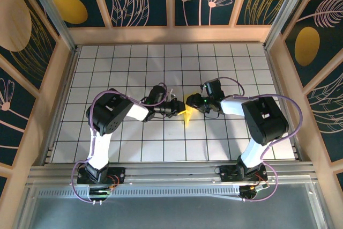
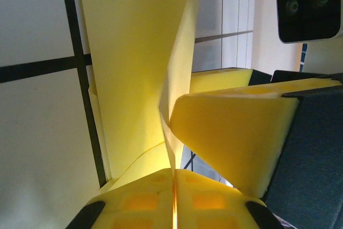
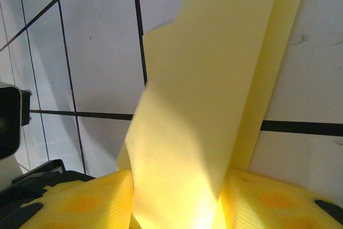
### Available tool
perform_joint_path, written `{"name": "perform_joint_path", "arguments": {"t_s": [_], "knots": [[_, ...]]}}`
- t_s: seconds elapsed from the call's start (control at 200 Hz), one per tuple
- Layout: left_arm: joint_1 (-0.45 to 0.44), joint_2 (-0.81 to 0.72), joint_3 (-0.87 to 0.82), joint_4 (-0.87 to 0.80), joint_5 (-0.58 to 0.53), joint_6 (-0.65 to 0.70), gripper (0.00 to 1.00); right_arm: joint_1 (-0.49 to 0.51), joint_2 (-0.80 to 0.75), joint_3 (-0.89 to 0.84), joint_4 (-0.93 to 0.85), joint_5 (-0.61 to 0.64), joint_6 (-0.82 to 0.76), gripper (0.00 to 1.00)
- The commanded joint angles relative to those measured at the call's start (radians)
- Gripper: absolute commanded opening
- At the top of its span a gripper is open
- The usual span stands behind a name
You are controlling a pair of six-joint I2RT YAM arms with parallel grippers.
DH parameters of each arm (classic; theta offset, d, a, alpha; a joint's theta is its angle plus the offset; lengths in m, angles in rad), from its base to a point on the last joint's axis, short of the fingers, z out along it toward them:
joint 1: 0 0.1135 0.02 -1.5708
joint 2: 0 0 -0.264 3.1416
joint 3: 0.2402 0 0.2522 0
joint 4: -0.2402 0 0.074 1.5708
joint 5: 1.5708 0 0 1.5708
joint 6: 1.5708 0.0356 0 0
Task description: Fold a paper plane with a square sheet of paper (fold left side to right side)
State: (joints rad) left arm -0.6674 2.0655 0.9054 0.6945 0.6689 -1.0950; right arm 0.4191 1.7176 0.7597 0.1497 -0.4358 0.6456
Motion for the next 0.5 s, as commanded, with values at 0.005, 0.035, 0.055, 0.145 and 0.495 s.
{"name": "perform_joint_path", "arguments": {"t_s": [0.005,0.035,0.055,0.145,0.495], "knots": [[0.003,0.030,0.022,-0.078,-0.066,0.037,0.06,0.012,0.019,0.000,-0.055,0.057,-0.037,0.48],[0.004,0.033,0.024,-0.083,-0.070,0.041,0.06,0.012,0.019,0.001,-0.054,0.057,-0.038,0.47],[0.003,0.036,0.025,-0.086,-0.072,0.042,0.06,0.012,0.019,0.002,-0.054,0.057,-0.037,0.48],[0.003,0.042,0.027,-0.108,-0.086,0.057,0.05,0.013,0.016,0.006,-0.058,0.057,-0.039,0.47],[0.003,0.057,0.048,-0.181,-0.118,0.103,0.03,0.016,0.012,0.013,-0.068,0.055,-0.041,0.47]]}}
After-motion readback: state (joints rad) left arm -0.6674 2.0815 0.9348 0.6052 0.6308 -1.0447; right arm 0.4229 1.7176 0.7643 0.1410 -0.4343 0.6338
